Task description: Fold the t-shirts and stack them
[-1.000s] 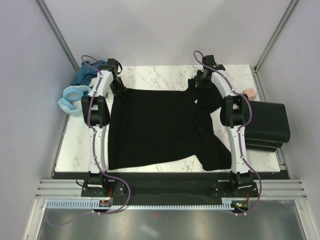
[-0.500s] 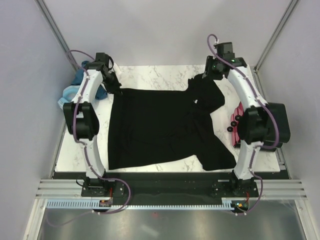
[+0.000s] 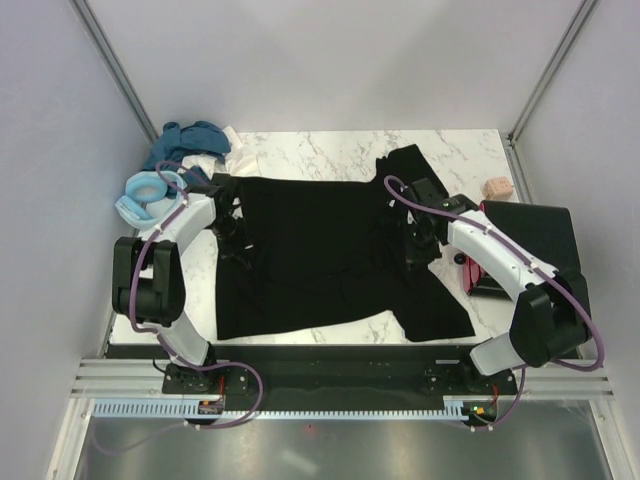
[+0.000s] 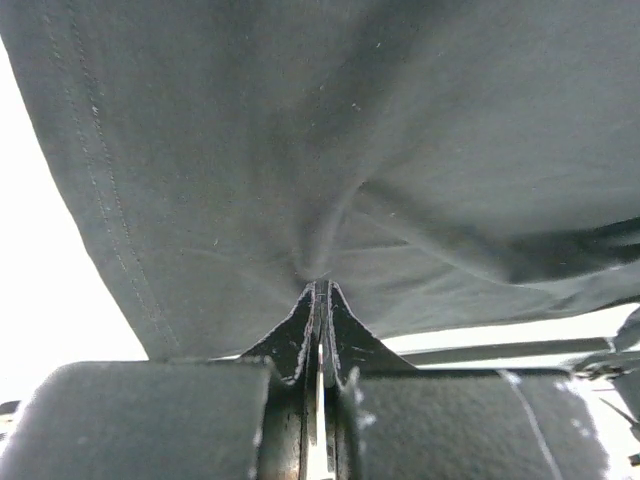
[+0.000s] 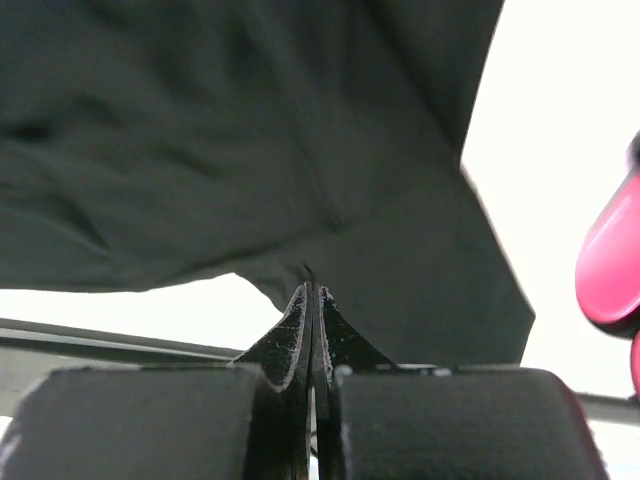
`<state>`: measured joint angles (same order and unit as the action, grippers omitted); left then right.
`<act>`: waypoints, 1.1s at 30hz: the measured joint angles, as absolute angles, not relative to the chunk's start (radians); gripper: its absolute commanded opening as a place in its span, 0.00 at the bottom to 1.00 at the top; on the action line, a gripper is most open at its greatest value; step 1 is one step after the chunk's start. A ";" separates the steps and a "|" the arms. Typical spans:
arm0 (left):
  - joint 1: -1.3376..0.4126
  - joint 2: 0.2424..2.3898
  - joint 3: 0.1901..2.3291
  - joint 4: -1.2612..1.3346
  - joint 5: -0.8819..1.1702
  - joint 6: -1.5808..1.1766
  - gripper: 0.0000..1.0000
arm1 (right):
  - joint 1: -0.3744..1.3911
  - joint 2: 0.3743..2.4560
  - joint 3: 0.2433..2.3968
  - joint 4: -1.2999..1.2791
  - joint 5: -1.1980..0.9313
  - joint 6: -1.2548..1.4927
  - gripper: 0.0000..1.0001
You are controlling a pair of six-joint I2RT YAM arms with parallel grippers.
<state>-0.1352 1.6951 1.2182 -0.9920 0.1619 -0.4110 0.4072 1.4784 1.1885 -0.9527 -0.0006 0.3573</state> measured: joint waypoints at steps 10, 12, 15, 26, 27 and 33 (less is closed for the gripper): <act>-0.185 1.691 1.166 -0.913 0.122 -0.411 0.02 | 0.465 1.425 0.999 -0.901 0.038 0.422 0.00; -0.190 1.690 1.134 -0.894 0.113 -0.411 0.02 | 0.488 1.448 0.979 -0.885 0.042 0.426 0.00; -0.193 1.690 1.081 -0.878 0.107 -0.411 0.02 | 0.522 1.490 0.962 -0.867 0.047 0.435 0.00; -0.192 1.744 1.048 -0.839 0.090 -0.411 0.02 | 0.548 1.586 0.941 -0.851 0.103 0.464 0.00; -0.192 1.755 1.048 -0.839 0.089 -0.412 0.02 | 0.548 1.592 0.931 -0.855 0.113 0.469 0.00; -0.192 1.787 1.084 -0.867 0.083 -0.412 0.02 | 0.548 1.592 0.904 -0.896 0.156 0.503 0.00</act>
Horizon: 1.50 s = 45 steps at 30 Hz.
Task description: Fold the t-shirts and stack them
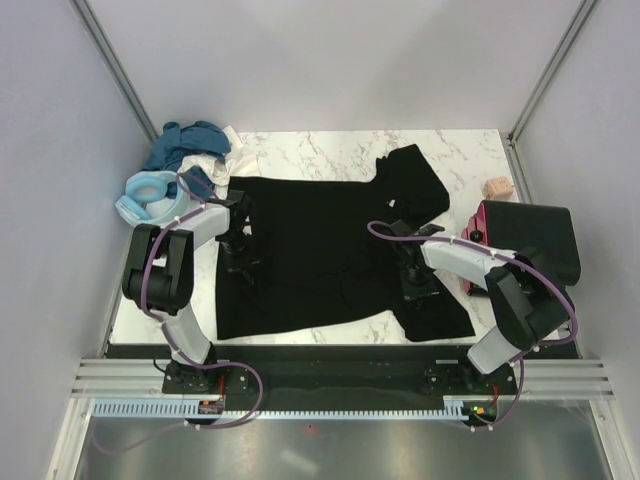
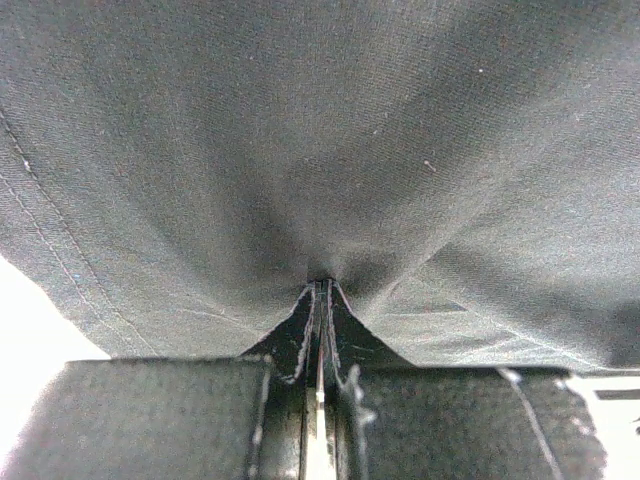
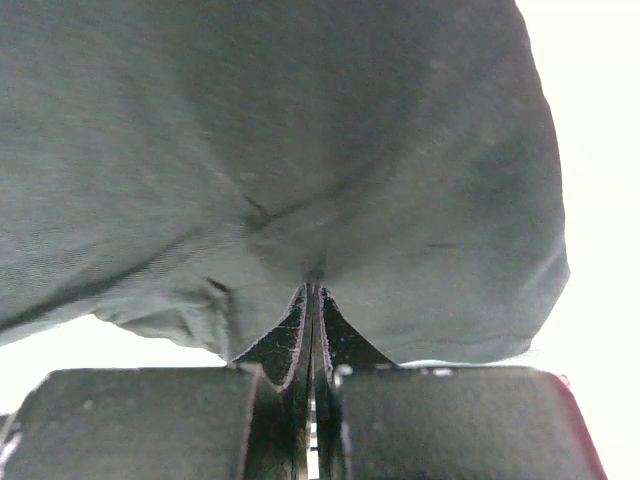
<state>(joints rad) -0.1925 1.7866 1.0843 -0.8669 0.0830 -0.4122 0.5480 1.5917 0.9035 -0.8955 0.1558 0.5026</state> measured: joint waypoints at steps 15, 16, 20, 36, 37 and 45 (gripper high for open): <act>-0.057 1.798 1.099 -0.883 0.088 -0.421 0.02 | 0.500 1.566 0.858 -0.924 0.193 0.583 0.00; -0.054 1.798 1.099 -0.883 0.089 -0.421 0.02 | 0.499 1.564 0.858 -0.924 0.200 0.585 0.00; -0.054 1.792 1.099 -0.878 0.087 -0.421 0.02 | 0.499 1.523 0.909 -0.953 0.248 0.588 0.00; -0.095 1.740 1.160 -0.849 0.184 -0.417 0.11 | 0.497 1.650 1.235 -0.815 0.210 0.467 0.31; -0.100 1.737 1.163 -0.845 0.187 -0.416 0.11 | 0.501 1.664 1.220 -0.807 0.198 0.464 0.31; -0.122 1.739 1.146 -0.833 0.187 -0.410 0.06 | 0.542 1.680 1.145 -0.767 0.150 0.455 0.31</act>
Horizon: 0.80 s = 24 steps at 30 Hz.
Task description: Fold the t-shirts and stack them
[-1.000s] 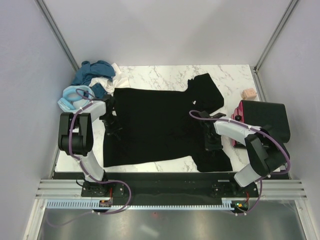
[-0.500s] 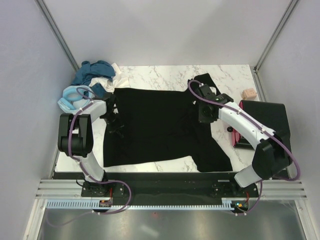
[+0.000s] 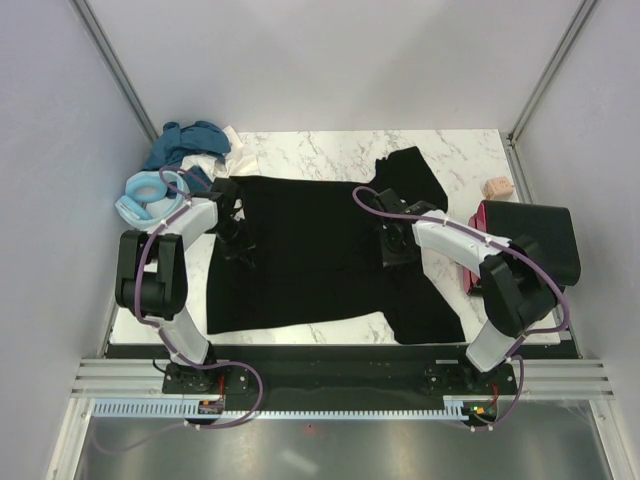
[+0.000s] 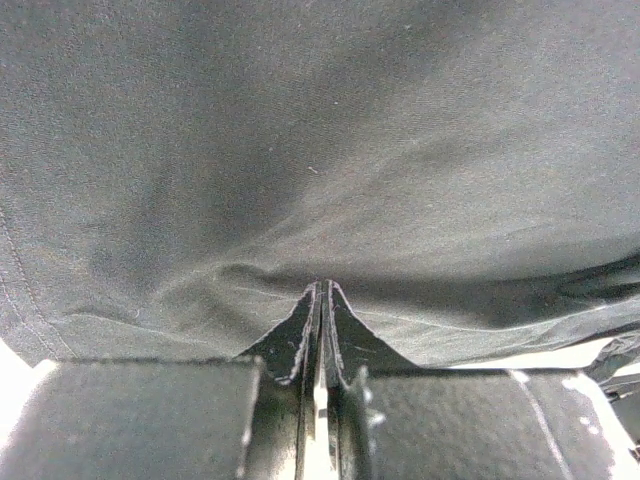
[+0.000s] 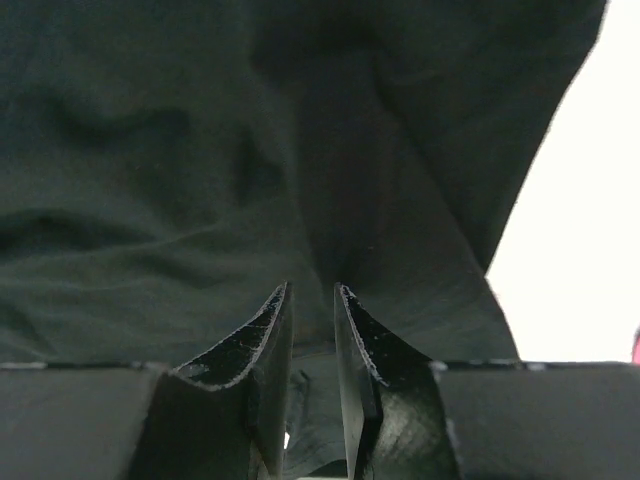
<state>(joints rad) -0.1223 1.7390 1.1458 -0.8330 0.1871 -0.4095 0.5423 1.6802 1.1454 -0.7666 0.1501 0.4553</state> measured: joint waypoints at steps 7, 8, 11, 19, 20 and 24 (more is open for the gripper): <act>-0.130 1.772 1.143 -0.825 0.186 -0.409 0.02 | 0.564 1.677 1.117 -0.728 0.120 0.455 0.24; -0.133 1.780 1.143 -0.822 0.186 -0.409 0.02 | 0.566 1.680 1.113 -0.725 0.117 0.454 0.15; -0.142 1.800 1.145 -0.817 0.183 -0.409 0.02 | 0.568 1.715 1.111 -0.722 0.116 0.452 0.00; -0.158 1.827 1.153 -0.809 0.158 -0.409 0.02 | 0.579 1.800 1.135 -0.759 0.194 0.487 0.00; -0.158 1.827 1.153 -0.809 0.156 -0.409 0.02 | 0.580 1.800 1.135 -0.768 0.210 0.498 0.00; -0.157 1.827 1.153 -0.809 0.142 -0.410 0.02 | 0.571 1.791 1.119 -0.797 0.258 0.540 0.00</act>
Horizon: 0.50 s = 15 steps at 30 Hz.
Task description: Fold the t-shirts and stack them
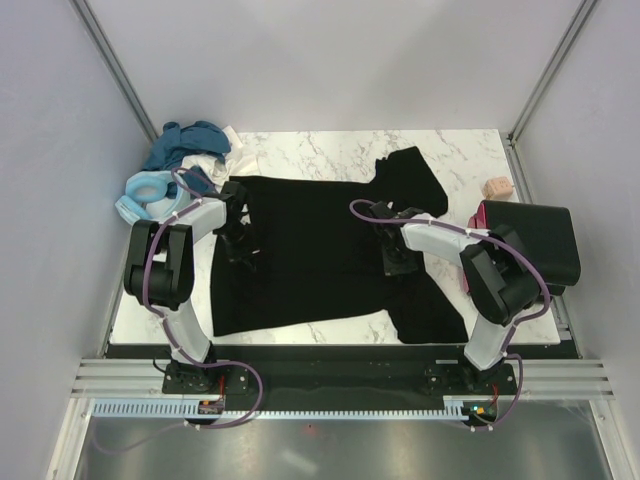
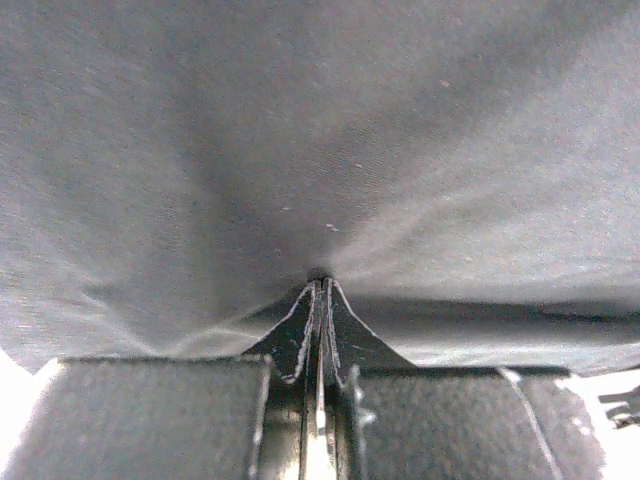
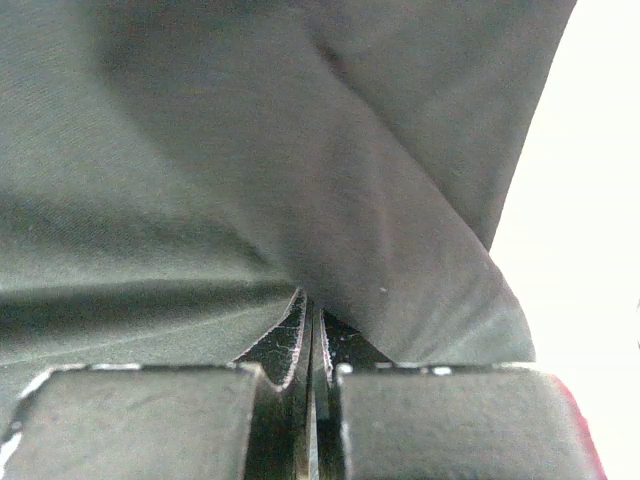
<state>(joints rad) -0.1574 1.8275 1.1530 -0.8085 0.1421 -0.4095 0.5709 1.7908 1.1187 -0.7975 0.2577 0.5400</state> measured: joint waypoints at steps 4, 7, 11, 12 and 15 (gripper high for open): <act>-0.157 1.827 1.153 -0.809 0.128 -0.410 0.02 | 0.540 1.751 1.068 -0.814 0.271 0.574 0.00; -0.154 1.828 1.152 -0.809 0.127 -0.410 0.02 | 0.513 1.716 1.033 -0.841 0.274 0.589 0.00; -0.139 1.828 1.152 -0.809 0.129 -0.410 0.02 | 0.490 1.668 1.006 -0.882 0.279 0.606 0.00; -0.133 1.828 1.152 -0.809 0.129 -0.410 0.02 | 0.486 1.654 1.002 -0.890 0.279 0.611 0.00; -0.116 1.831 1.152 -0.809 0.130 -0.410 0.02 | 0.481 1.620 0.991 -0.908 0.271 0.628 0.00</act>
